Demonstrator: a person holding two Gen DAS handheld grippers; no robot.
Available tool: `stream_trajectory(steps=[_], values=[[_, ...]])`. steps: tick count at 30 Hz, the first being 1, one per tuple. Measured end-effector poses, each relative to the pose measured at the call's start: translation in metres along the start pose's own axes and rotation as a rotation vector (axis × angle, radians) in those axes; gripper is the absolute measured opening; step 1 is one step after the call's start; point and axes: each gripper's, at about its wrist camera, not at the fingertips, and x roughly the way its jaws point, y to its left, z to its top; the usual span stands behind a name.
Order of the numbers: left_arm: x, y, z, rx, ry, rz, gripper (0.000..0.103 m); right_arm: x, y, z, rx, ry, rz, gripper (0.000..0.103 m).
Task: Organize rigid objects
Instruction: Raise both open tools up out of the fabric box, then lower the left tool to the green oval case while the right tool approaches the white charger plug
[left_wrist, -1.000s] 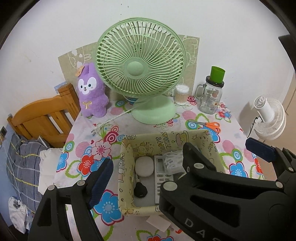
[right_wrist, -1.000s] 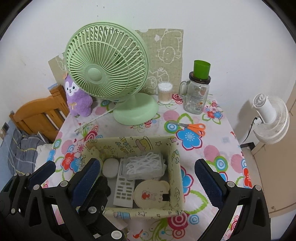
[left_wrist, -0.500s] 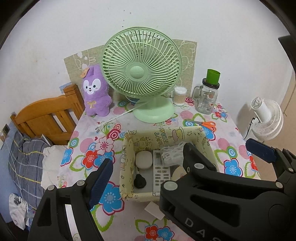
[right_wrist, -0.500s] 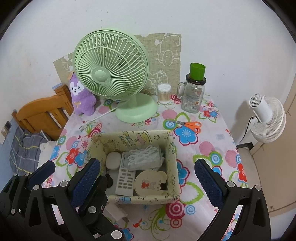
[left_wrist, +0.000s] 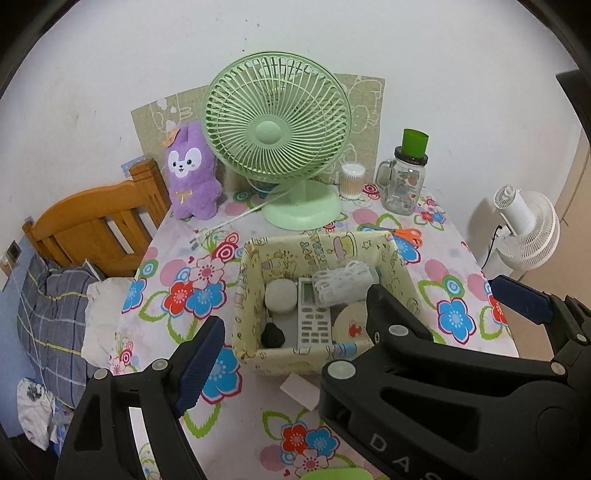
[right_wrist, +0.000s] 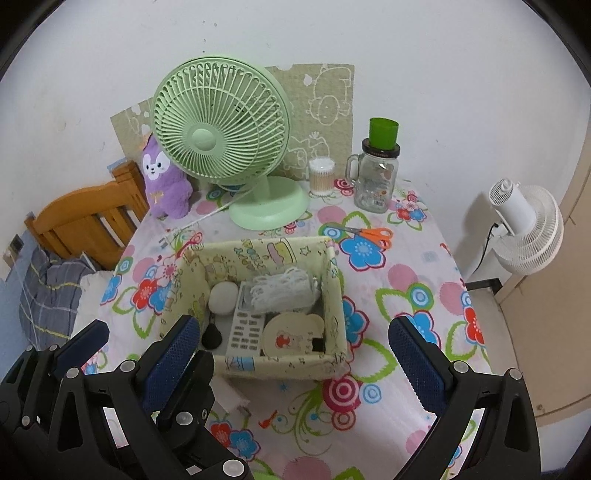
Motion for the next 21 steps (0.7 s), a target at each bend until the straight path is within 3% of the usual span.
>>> stream_trajectory(steps=[21], values=[[0.009, -0.012, -0.049, -0.035, 0.061, -0.016, 0.088, 0.007, -0.013, -0.05, -0.012, 0.025, -0.021, 0.103]])
